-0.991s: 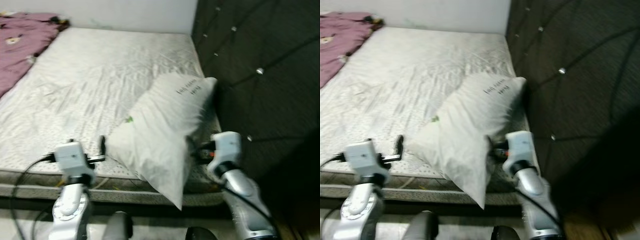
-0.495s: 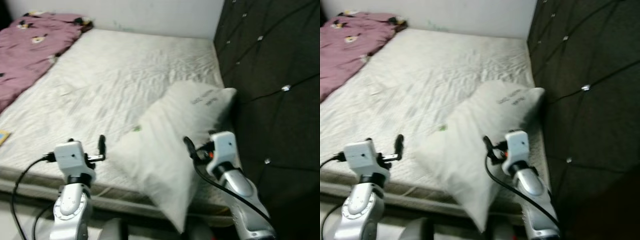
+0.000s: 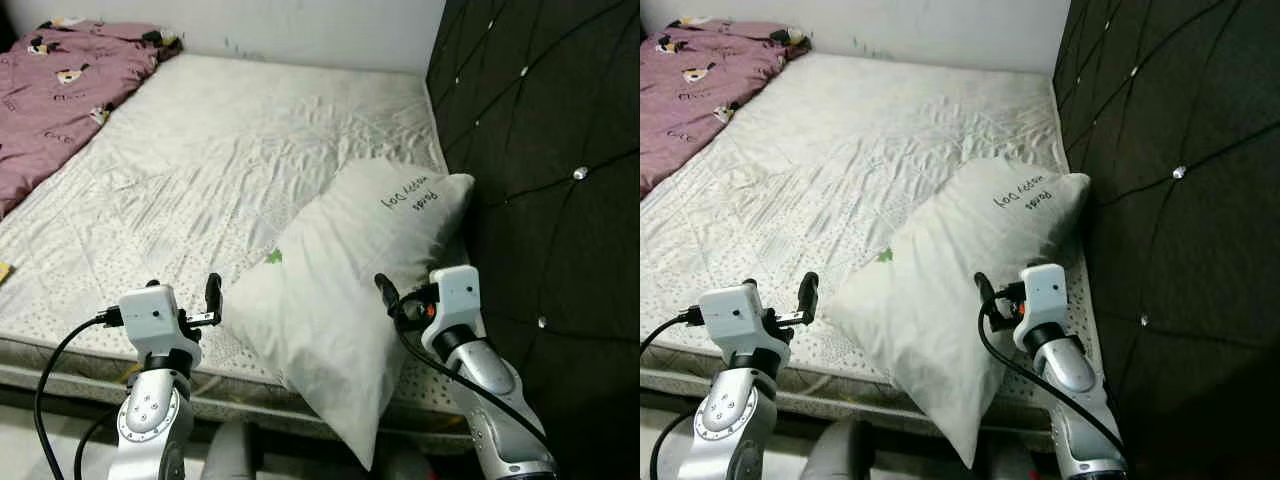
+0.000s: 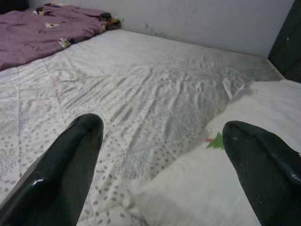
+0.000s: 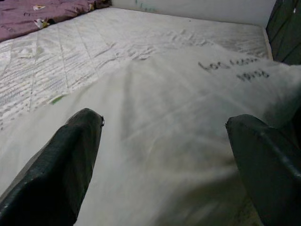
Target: Clean up the room
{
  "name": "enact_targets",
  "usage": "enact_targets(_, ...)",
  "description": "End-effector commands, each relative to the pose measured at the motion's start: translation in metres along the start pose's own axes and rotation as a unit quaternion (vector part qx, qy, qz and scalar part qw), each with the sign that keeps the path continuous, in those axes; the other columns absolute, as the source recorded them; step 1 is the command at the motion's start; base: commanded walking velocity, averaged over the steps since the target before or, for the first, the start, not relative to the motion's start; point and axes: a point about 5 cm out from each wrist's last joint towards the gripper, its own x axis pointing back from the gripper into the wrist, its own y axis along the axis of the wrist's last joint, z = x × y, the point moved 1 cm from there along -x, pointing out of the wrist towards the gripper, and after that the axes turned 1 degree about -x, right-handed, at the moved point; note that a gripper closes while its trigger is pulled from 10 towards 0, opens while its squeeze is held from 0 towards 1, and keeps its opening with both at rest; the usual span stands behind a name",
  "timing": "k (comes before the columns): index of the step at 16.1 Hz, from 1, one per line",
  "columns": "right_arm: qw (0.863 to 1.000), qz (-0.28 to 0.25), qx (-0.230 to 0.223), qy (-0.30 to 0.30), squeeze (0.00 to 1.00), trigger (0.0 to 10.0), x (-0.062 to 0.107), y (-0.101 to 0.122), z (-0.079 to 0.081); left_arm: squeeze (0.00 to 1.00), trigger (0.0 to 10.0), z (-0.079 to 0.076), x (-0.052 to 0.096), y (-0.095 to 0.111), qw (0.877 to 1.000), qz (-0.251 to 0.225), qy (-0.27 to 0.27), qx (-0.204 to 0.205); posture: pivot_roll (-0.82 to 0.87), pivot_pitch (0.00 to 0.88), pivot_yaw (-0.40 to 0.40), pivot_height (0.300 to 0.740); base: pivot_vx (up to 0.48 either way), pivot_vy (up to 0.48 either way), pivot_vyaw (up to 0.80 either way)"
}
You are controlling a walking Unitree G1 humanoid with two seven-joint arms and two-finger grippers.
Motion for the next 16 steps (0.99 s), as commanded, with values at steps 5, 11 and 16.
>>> enact_targets(5, 0.999, 0.021, 0.005, 0.028, 0.0, 10.0, -0.001, -0.003, 0.003, 0.0, 10.0, 0.005, 0.007, -0.014, 0.999, 0.045, -0.001, -0.014, 0.03, 0.067, -0.019, 0.576, 0.0, 0.0, 0.0)
enact_targets(11, 0.988, 0.083, -0.023, 0.125, 0.0, 10.0, 0.008, -0.012, 0.019, 0.0, 10.0, 0.007, 0.008, -0.015, 0.999, 0.048, -0.006, -0.019, 0.03, 0.071, -0.015, 0.576, 0.0, 0.0, 0.0)
enact_targets(16, 0.978, 0.112, -0.035, 0.17, 0.0, 10.0, 0.011, -0.009, 0.025, 0.0, 10.0, 0.006, 0.007, -0.013, 0.998, 0.049, -0.011, -0.024, 0.03, 0.076, -0.007, 0.576, 0.0, 0.0, 0.0)
